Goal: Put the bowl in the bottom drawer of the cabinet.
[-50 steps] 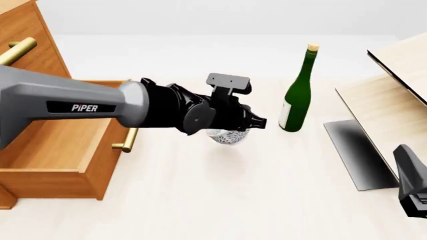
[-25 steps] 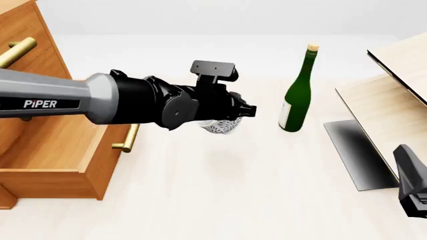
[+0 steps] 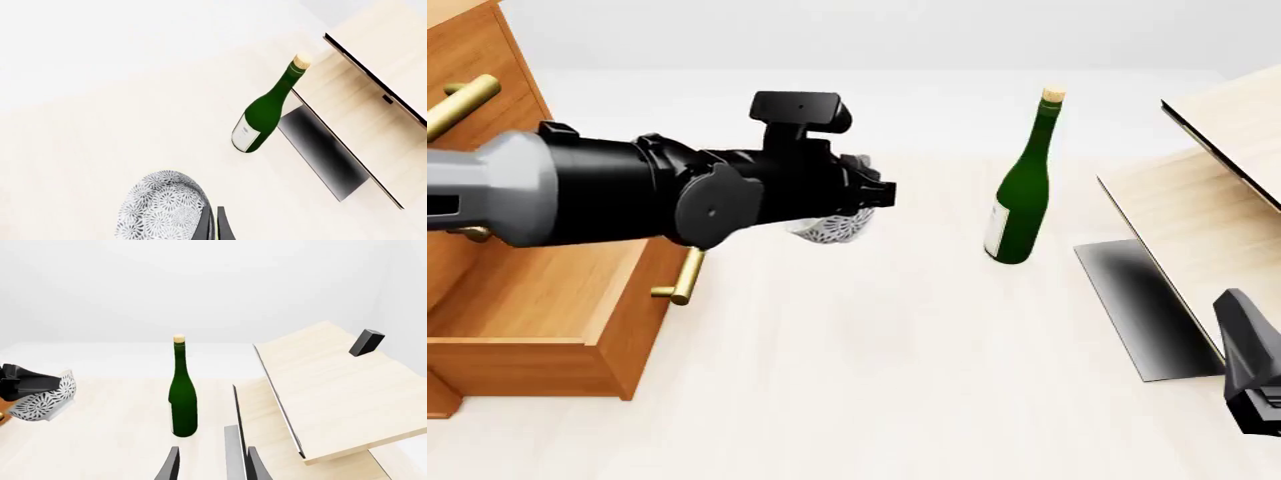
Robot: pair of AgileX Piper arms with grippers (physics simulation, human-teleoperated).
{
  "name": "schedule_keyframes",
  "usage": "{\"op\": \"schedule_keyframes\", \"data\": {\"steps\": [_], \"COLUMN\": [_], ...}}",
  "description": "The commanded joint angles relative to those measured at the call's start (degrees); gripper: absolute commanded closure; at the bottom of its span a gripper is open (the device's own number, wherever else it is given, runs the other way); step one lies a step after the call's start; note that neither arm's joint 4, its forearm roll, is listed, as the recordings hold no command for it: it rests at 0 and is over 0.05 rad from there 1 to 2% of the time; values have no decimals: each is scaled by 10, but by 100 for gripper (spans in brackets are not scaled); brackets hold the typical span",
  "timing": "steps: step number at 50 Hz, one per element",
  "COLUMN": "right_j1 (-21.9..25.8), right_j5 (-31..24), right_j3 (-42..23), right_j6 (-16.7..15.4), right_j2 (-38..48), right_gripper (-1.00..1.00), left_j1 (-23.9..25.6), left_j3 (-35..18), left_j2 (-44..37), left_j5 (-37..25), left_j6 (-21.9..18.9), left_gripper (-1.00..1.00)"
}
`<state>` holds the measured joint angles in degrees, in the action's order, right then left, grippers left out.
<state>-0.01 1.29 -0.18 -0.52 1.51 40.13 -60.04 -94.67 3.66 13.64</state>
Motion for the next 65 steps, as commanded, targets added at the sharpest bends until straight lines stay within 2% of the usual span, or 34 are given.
{"op": "schedule_keyframes", "data": {"steps": [1,30,54,65], "right_j1": [0,0,0,0], "right_j5": [0,0,0,0], "right_j3": [0,0,0,0], "right_j6": [0,0,0,0], "right_j2": [0,0,0,0], "right_gripper": [-100,-100,-100,-100], "left_j1": [-23,-59,-89,-124], "left_j3": [30,88,100,129], "left_j2": [43,127,166,216], "left_j5": [14,19,14,4], "left_j6": [-5,-13,-19,-23], "left_gripper": [100,100,100,100]}}
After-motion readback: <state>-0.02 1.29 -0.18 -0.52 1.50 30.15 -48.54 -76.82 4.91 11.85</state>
